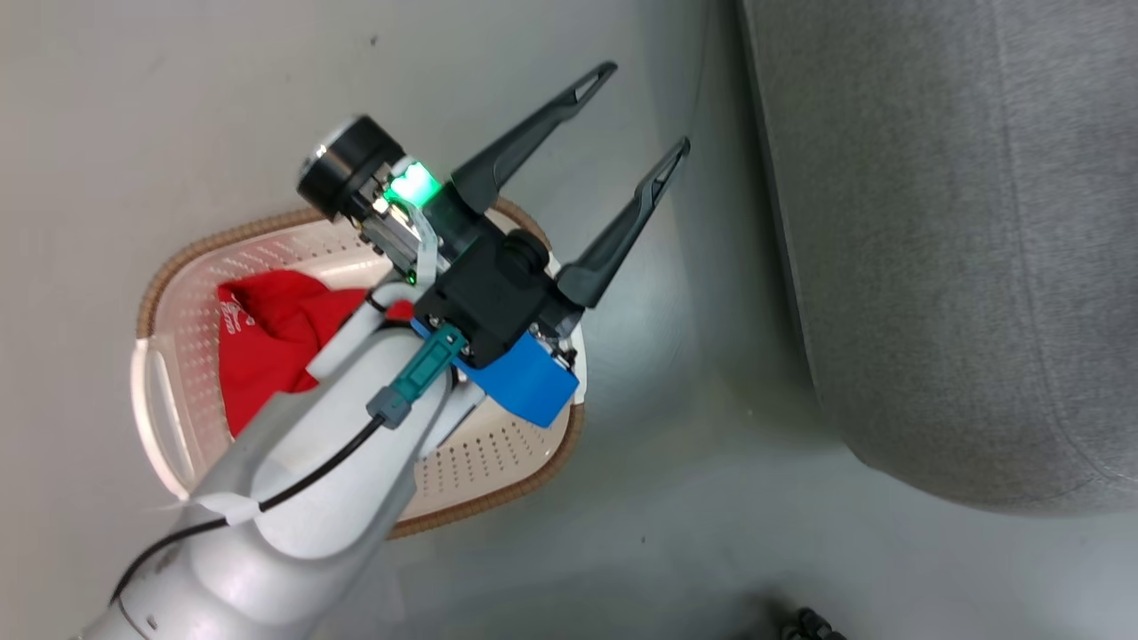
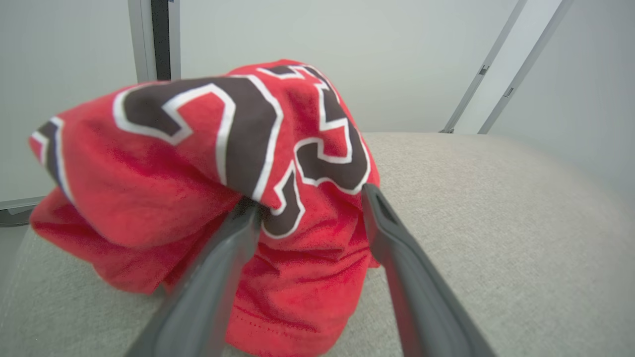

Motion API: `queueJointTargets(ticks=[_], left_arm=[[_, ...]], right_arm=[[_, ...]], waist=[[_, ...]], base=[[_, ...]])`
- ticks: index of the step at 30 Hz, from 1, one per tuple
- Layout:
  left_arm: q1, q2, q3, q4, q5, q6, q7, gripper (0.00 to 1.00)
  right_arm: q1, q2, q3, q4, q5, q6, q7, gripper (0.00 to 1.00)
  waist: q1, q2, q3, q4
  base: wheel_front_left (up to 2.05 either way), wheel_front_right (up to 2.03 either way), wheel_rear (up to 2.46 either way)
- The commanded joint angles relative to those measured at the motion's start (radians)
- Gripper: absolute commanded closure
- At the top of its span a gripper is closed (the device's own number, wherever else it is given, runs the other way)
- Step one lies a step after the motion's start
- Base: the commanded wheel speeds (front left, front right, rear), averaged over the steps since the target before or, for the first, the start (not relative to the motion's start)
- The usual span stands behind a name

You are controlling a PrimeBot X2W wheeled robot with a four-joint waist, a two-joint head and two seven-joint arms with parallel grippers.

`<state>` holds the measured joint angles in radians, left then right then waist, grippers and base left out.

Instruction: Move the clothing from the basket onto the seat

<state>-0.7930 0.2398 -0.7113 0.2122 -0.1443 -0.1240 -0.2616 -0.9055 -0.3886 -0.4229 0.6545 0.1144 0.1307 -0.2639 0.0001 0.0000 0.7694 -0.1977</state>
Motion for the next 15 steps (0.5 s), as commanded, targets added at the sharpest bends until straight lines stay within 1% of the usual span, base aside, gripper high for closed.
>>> queueJointTargets(ticks=[1, 8, 12, 15], left_arm=[[0.019, -0.007, 0.005, 0.003, -0.006, 0.003, -0.005, 0.00], [0.109, -0.046, 0.037, 0.010, -0.033, 0.011, -0.005, 0.00], [0.169, -0.063, 0.078, 0.010, -0.047, 0.019, -0.005, 0.00], [0.217, -0.074, 0.116, 0.009, -0.053, 0.029, -0.005, 0.00]], right_arm=[[0.054, 0.012, 0.006, -0.021, -0.010, 0.000, -0.001, 0.00], [0.307, 0.072, 0.060, -0.202, -0.045, 0.000, -0.001, 0.00], [0.407, 0.115, 0.092, -0.306, -0.043, 0.000, -0.001, 0.00], [0.451, 0.122, 0.146, -0.363, -0.025, 0.000, -0.001, 0.00]], waist=[[-0.0001, 0.0000, -0.051, 0.003], [-0.0001, 0.0000, -0.213, 0.016], [-0.0001, 0.0000, -0.304, 0.032], [-0.0001, 0.0000, -0.361, 0.049]], base=[[0.00, 0.00, 0.00], [0.00, 0.00, 0.00], [0.00, 0.00, 0.00], [0.00, 0.00, 0.00]])
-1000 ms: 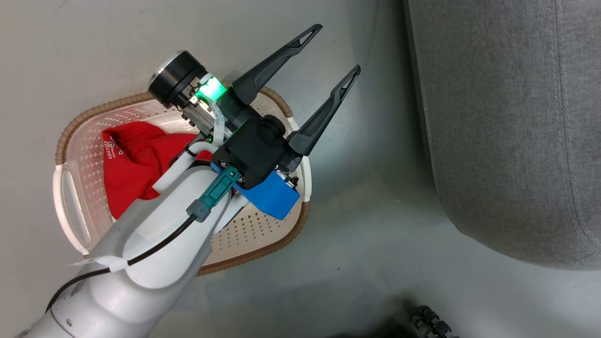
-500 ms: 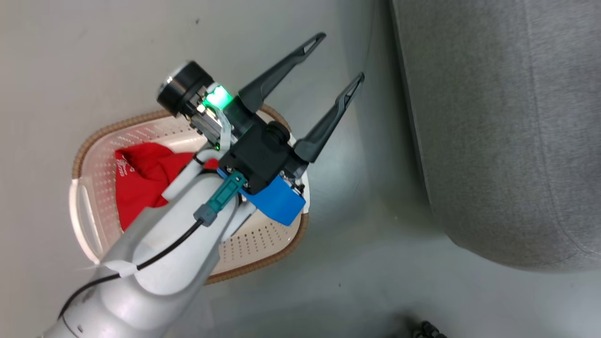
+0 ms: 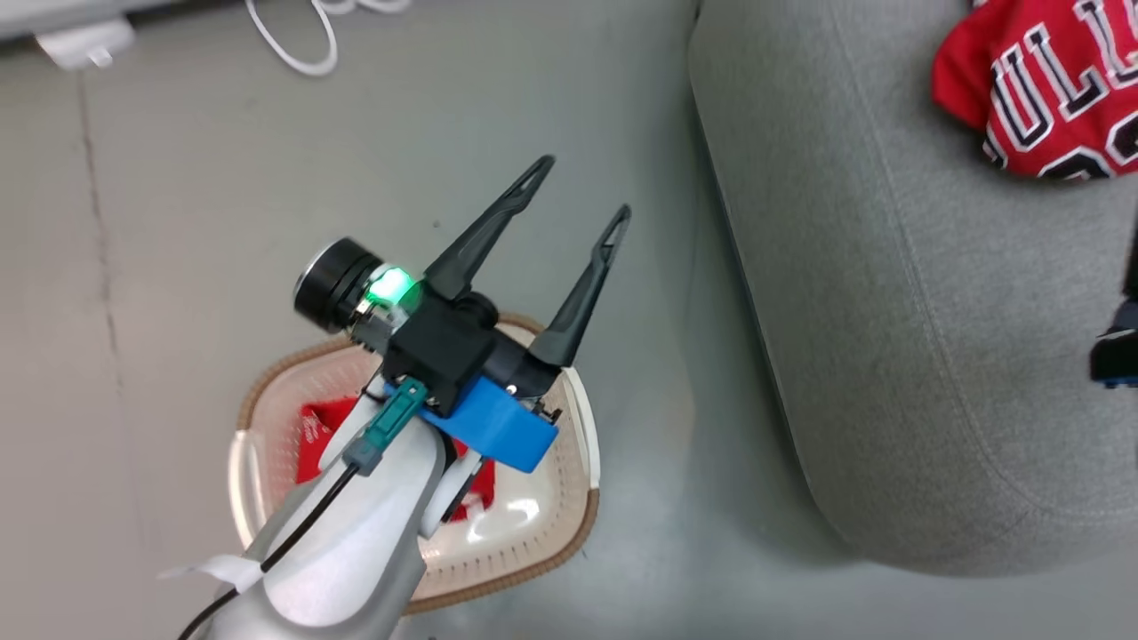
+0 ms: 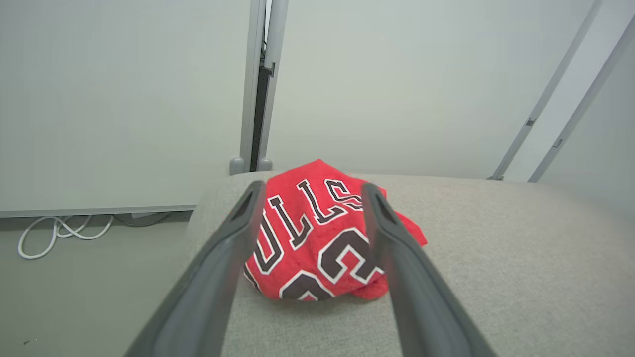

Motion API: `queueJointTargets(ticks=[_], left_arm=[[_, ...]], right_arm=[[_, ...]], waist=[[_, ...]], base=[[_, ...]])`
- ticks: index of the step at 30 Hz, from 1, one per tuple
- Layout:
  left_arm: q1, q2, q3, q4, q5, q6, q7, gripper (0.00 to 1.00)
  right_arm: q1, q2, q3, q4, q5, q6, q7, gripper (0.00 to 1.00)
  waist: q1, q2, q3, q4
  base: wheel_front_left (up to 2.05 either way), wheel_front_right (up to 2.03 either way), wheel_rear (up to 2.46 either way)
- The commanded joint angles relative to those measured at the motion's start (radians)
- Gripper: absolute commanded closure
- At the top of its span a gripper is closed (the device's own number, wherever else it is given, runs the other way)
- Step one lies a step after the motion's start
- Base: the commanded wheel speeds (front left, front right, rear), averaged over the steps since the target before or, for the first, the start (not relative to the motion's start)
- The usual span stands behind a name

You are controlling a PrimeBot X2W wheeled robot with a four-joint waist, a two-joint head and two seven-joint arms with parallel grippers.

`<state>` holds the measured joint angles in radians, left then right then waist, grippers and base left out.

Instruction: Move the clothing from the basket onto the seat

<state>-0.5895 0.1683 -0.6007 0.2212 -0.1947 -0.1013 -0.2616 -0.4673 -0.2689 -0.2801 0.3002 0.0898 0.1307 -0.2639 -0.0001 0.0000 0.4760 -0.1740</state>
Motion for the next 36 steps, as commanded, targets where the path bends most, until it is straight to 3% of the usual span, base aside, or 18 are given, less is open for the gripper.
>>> queueJointTargets(ticks=[1, 11, 22, 36], left_arm=[[0.029, -0.006, 0.020, 0.000, -0.006, 0.007, -0.005, 0.00], [0.167, -0.032, 0.199, -0.010, -0.015, 0.029, -0.005, 0.00], [0.313, -0.057, 0.415, -0.011, 0.012, 0.010, -0.005, 0.00], [0.445, -0.087, 0.501, -0.005, 0.047, -0.023, -0.005, 0.00]], right_arm=[[0.029, 0.008, 0.025, -0.025, 0.004, 0.000, -0.001, 0.00], [0.136, 0.087, 0.160, -0.179, -0.004, 0.000, -0.001, 0.00], [0.258, 0.164, 0.220, -0.187, -0.018, 0.000, -0.001, 0.00], [0.377, 0.211, 0.224, -0.188, -0.015, 0.000, -0.001, 0.00]], waist=[[0.0001, 0.0000, -0.087, 0.033], [0.0001, 0.0000, -0.217, 0.139], [0.0001, 0.0000, -0.319, 0.224], [0.0001, 0.0000, -0.405, 0.246]], base=[[0.00, 0.00, 0.00], [0.00, 0.00, 0.00], [0.00, 0.00, 0.00], [0.00, 0.00, 0.00]])
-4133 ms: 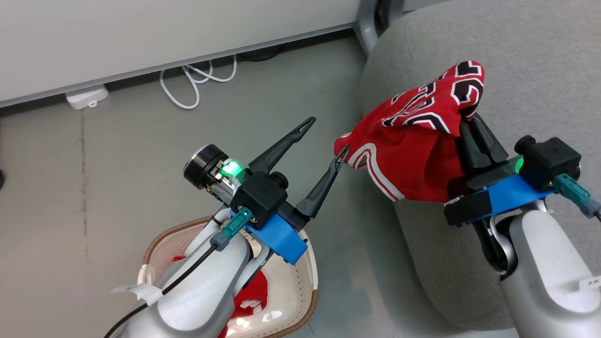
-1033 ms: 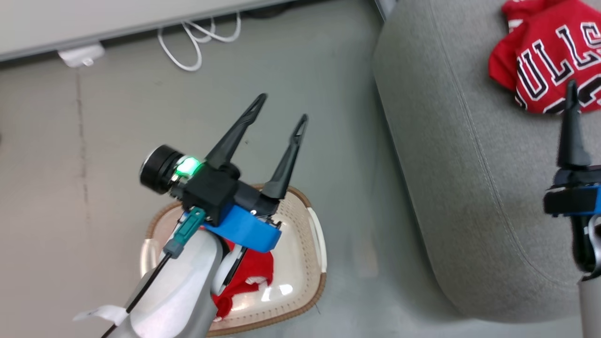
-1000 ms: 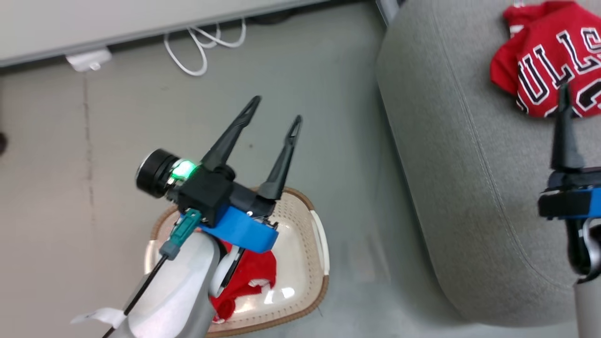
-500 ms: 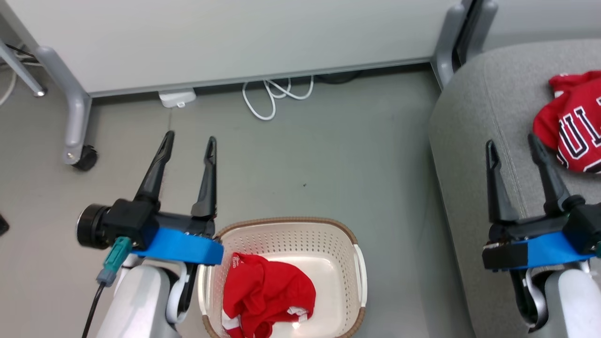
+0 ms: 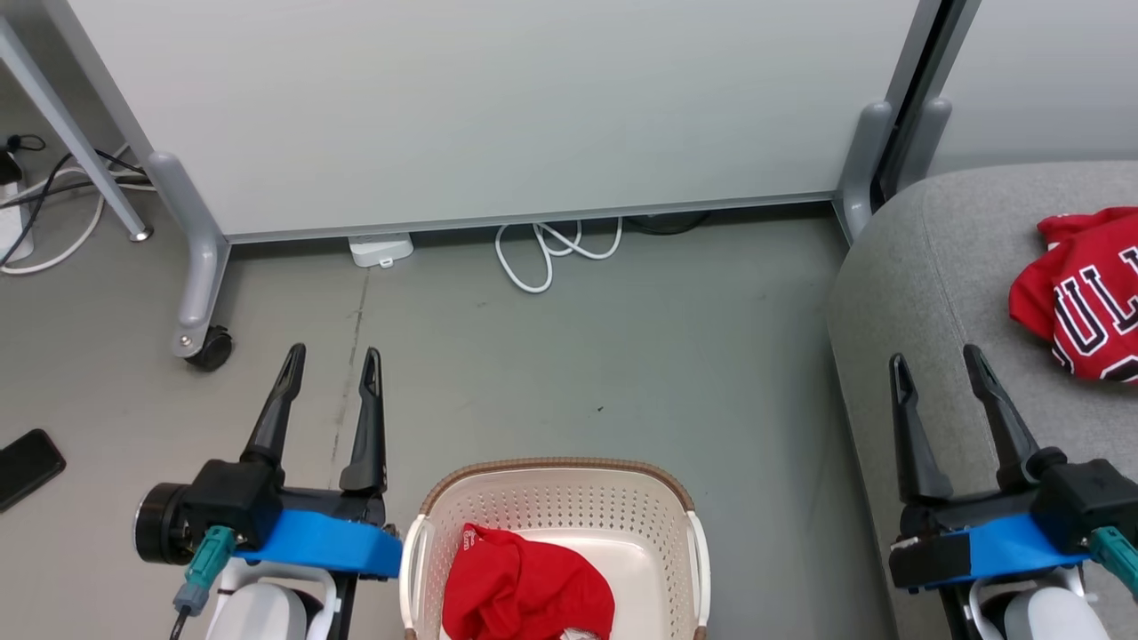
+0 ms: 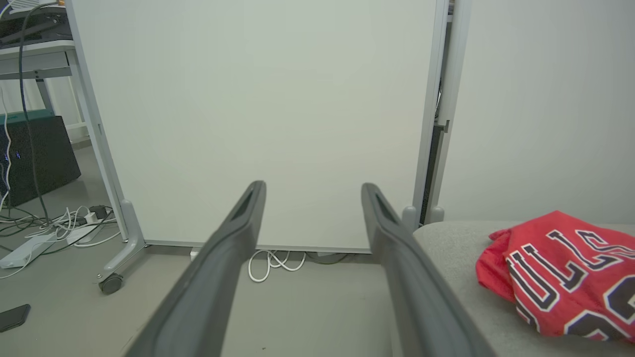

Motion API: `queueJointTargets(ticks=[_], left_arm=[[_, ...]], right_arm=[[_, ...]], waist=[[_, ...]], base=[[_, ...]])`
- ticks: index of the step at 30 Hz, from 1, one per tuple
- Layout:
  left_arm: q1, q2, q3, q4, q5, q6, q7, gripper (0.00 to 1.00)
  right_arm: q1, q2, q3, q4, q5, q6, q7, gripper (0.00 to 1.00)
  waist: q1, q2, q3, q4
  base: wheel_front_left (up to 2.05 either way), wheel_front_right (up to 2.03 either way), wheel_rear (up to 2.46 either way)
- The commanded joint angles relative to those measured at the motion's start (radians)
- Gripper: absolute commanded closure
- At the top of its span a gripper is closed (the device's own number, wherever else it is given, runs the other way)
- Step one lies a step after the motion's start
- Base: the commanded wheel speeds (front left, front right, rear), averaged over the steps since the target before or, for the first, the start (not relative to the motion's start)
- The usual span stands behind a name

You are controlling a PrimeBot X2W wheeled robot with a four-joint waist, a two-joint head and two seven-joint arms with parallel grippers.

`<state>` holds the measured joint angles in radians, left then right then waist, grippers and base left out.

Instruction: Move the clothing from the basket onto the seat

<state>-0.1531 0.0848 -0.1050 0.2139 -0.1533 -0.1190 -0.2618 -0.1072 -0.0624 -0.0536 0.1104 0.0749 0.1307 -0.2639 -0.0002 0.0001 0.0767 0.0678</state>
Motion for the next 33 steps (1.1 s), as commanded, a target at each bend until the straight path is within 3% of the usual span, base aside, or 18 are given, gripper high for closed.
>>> queueJointTargets(ticks=[1, 23, 33], left_arm=[[0.013, -0.005, 0.007, 0.004, 0.006, -0.005, -0.005, 0.00], [0.025, -0.020, 0.016, 0.027, 0.012, -0.012, -0.005, 0.00], [-0.132, 0.061, -0.180, 0.119, -0.028, -0.012, -0.005, 0.00]], right_arm=[[0.022, 0.007, -0.004, 0.005, 0.001, 0.000, -0.001, 0.00], [0.046, 0.013, 0.011, 0.027, 0.022, 0.000, -0.001, 0.00], [-0.047, 0.013, 0.030, -0.005, -0.005, 0.000, -0.001, 0.00]], waist=[[0.0002, -0.0001, -0.008, 0.006], [0.0002, -0.0001, -0.020, 0.018], [0.0002, -0.0001, 0.070, -0.022]], base=[[0.00, 0.00, 0.00], [0.00, 0.00, 0.00], [0.00, 0.00, 0.00]])
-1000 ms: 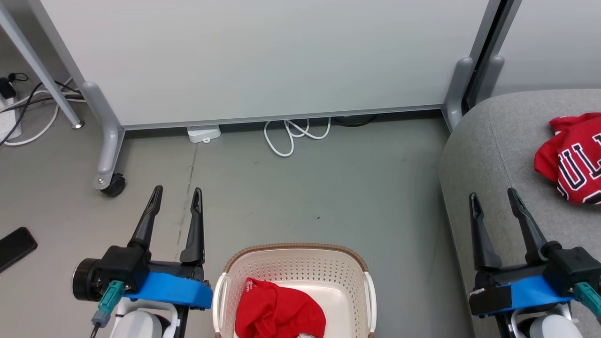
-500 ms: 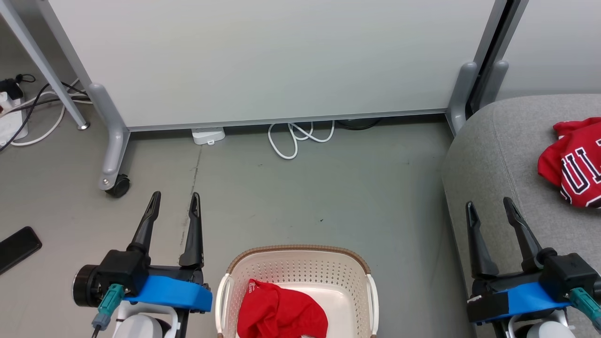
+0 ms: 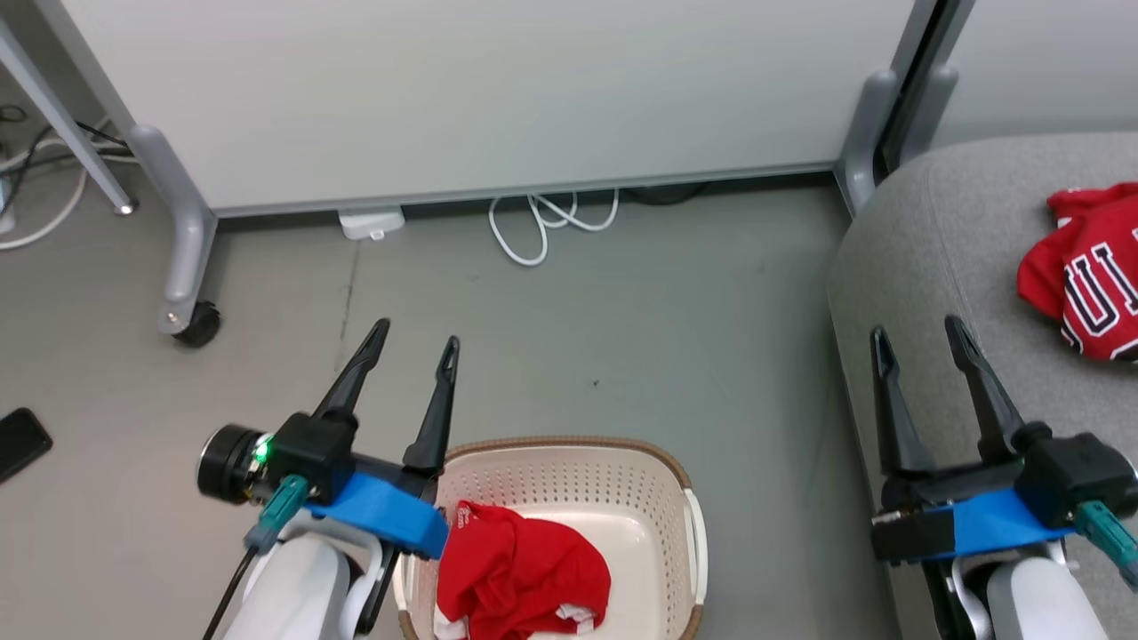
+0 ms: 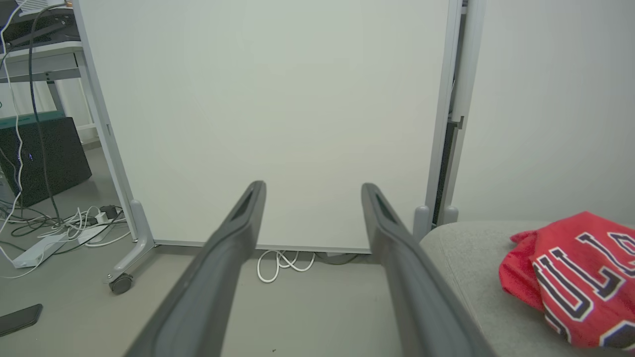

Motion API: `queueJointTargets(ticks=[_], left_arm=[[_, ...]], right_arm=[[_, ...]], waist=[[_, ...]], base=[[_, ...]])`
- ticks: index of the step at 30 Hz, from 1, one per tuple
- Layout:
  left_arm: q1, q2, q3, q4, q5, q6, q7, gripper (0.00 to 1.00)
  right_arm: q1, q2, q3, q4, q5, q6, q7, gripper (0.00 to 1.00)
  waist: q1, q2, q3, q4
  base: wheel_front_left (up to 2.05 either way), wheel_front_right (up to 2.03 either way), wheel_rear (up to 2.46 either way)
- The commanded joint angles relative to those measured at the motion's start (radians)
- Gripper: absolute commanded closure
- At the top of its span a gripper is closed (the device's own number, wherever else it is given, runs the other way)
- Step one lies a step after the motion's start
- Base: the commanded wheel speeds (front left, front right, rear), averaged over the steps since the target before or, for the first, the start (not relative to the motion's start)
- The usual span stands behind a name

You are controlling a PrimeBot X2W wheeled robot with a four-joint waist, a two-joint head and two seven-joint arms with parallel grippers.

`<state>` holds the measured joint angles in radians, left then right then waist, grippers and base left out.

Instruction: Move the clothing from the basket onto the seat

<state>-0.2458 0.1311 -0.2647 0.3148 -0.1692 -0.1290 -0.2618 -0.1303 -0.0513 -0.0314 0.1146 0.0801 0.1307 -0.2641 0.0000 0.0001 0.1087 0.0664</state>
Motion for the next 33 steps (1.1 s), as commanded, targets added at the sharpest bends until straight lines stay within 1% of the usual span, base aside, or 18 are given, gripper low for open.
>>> queueJointTargets(ticks=[1, 3, 4, 9, 13, 18, 23, 26, 30, 33], left_arm=[[-0.063, 0.023, -0.047, 0.036, -0.019, -0.002, -0.005, 0.00], [-0.108, 0.042, -0.102, 0.074, -0.037, -0.002, -0.005, 0.00], [-0.108, 0.042, -0.102, 0.074, -0.037, -0.002, -0.005, 0.00], [-0.237, 0.100, -0.251, 0.181, -0.035, -0.002, -0.005, 0.00], [-0.328, 0.129, -0.365, 0.266, -0.051, -0.002, -0.005, 0.00], [-0.439, 0.152, -0.520, 0.388, -0.073, -0.002, -0.004, 0.00], [-0.540, 0.162, -0.680, 0.535, -0.099, -0.002, -0.001, 0.00], [-0.600, 0.152, -0.790, 0.621, -0.115, -0.002, 0.013, 0.00], [-0.658, 0.157, -0.931, 0.713, -0.142, -0.002, 0.046, 0.00], [-0.696, 0.156, -0.986, 0.760, -0.157, -0.002, 0.091, 0.00]], right_arm=[[-0.039, 0.002, 0.010, -0.013, -0.015, 0.000, -0.001, 0.00], [-0.071, 0.001, 0.019, -0.023, -0.020, 0.000, -0.001, 0.00], [-0.071, 0.001, 0.019, -0.023, -0.020, 0.000, -0.001, 0.00], [-0.157, -0.006, 0.046, -0.044, -0.024, 0.000, -0.001, 0.00], [-0.224, -0.010, 0.064, -0.059, -0.021, 0.000, -0.001, 0.00], [-0.290, -0.009, 0.077, -0.079, -0.020, 0.000, -0.001, 0.00], [-0.349, -0.007, 0.088, -0.100, -0.023, 0.000, -0.001, 0.00], [-0.386, -0.006, 0.096, -0.114, -0.026, 0.000, -0.001, 0.00], [-0.429, -0.006, 0.100, -0.134, -0.029, 0.000, -0.001, 0.00], [-0.455, -0.005, 0.096, -0.147, -0.031, 0.000, -0.001, 0.00]], waist=[[0.0000, -0.0001, 0.053, -0.027], [0.0000, -0.0001, 0.093, -0.042], [0.0000, -0.0001, 0.093, -0.042], [0.0000, -0.0001, 0.207, -0.084], [0.0000, -0.0001, 0.303, -0.117], [0.0000, -0.0001, 0.417, -0.152], [0.0000, -0.0001, 0.528, -0.184], [0.0000, -0.0001, 0.586, -0.202], [0.0000, -0.0001, 0.657, -0.222], [0.0000, -0.0001, 0.706, -0.234]], base=[[0.00, 0.00, 0.00], [0.00, 0.00, 0.00], [0.00, 0.00, 0.00], [0.00, 0.00, 0.00], [0.00, 0.00, 0.00], [0.00, 0.00, 0.00], [0.00, 0.00, 0.00], [0.00, 0.00, 0.00], [0.00, 0.00, 0.00], [0.00, 0.00, 0.00]])
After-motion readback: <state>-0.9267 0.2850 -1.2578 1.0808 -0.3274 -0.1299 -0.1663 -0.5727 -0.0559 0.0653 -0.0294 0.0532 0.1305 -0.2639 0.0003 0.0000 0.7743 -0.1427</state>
